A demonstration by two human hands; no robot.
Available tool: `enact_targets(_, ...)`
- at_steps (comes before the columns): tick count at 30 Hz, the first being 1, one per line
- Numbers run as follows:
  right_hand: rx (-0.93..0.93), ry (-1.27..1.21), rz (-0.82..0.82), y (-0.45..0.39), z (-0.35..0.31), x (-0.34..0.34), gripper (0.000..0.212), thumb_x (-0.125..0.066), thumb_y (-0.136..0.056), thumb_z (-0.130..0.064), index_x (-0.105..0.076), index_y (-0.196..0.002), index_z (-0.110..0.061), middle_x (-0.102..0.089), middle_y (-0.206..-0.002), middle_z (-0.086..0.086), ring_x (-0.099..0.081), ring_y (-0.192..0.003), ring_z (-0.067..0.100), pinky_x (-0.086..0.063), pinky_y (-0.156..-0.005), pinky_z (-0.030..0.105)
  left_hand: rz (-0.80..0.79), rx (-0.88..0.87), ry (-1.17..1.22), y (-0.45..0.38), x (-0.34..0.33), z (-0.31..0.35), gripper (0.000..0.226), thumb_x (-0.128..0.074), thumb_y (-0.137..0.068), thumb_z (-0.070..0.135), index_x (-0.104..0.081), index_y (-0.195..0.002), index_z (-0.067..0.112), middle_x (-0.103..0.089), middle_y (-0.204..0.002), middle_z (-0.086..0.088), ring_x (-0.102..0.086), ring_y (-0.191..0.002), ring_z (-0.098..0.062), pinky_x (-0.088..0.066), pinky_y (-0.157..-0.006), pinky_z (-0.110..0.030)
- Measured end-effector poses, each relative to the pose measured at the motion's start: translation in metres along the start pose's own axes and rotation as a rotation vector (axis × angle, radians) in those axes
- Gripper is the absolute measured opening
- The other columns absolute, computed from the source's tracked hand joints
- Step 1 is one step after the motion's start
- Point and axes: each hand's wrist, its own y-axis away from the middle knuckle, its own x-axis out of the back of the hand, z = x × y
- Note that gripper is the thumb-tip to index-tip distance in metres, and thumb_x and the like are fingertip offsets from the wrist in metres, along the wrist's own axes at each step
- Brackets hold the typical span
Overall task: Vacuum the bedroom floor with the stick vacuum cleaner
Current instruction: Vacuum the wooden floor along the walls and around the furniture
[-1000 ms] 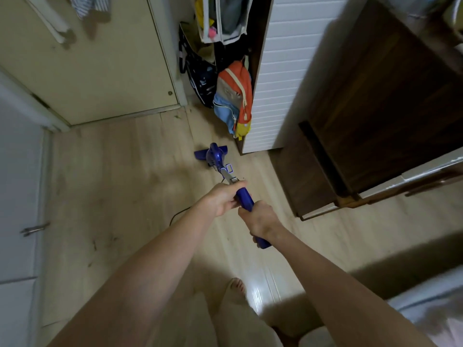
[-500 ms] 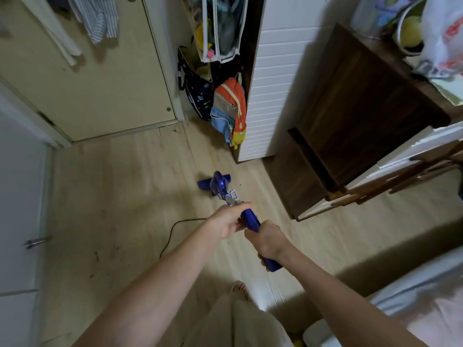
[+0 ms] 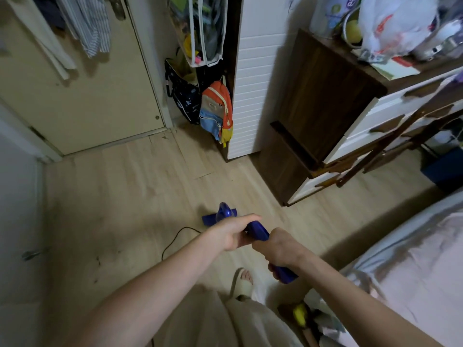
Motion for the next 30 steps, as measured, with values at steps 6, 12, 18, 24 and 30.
enact_targets(6,0.023,-0.012,0.117,-0.007,0.023,-0.018,0.022,-0.048,-0.092,-0.019,-0.043,-0.074,-0.007,-0.053,-0.064,0.009,-0.049,-0.041,0.017,-0.042,-0.041,0.024,0.071,-0.138,-0.038,-0.011,-0.006,-0.018,0.02,-0.069,-0.087,0.018,-0.053,-0.081,0.008,-0.057,-0.067,-0.006,-0.06,-0.054,-0.015,-0.054,-0.05,-0.023)
enact_targets(12,0.036,0.083,0.185,-0.023,0.033,-0.013,0.02,-0.048,-0.094,-0.025,-0.049,-0.099,-0.006,-0.061,-0.082,0.012,-0.057,-0.058,0.023,-0.05,-0.055,0.033,0.164,-0.224,-0.045,-0.029,-0.019,-0.013,0.014,-0.061,-0.089,0.007,-0.048,-0.084,0.009,-0.051,-0.071,-0.008,-0.055,-0.062,-0.018,-0.054,-0.051,-0.026)
enact_targets(18,-0.014,0.15,0.088,0.002,0.043,0.02,0.018,-0.051,-0.095,-0.023,-0.053,-0.098,-0.006,-0.062,-0.074,0.007,-0.058,-0.053,0.015,-0.048,-0.049,0.023,0.129,-0.168,-0.019,-0.025,-0.047,-0.027,0.016,-0.061,-0.085,0.006,-0.047,-0.077,0.005,-0.056,-0.07,-0.011,-0.06,-0.064,-0.023,-0.056,-0.061,-0.031)
enact_targets(24,-0.054,0.063,0.09,0.025,0.05,0.015,0.017,-0.054,-0.094,-0.024,-0.056,-0.092,-0.007,-0.063,-0.074,0.007,-0.058,-0.052,0.013,-0.048,-0.05,0.022,0.113,-0.108,-0.066,-0.017,-0.05,-0.046,0.018,-0.067,-0.081,0.015,-0.054,-0.079,0.003,-0.063,-0.08,-0.013,-0.065,-0.072,-0.025,-0.057,-0.062,-0.029)
enact_targets(30,-0.023,-0.048,0.195,0.016,0.062,-0.015,0.018,-0.052,-0.092,-0.02,-0.052,-0.081,-0.006,-0.058,-0.061,0.007,-0.052,-0.036,0.012,-0.04,-0.036,0.017,0.134,-0.185,-0.043,-0.02,-0.041,-0.053,0.019,-0.067,-0.085,0.008,-0.048,-0.081,0.006,-0.053,-0.068,-0.01,-0.057,-0.06,-0.023,-0.053,-0.047,-0.029)
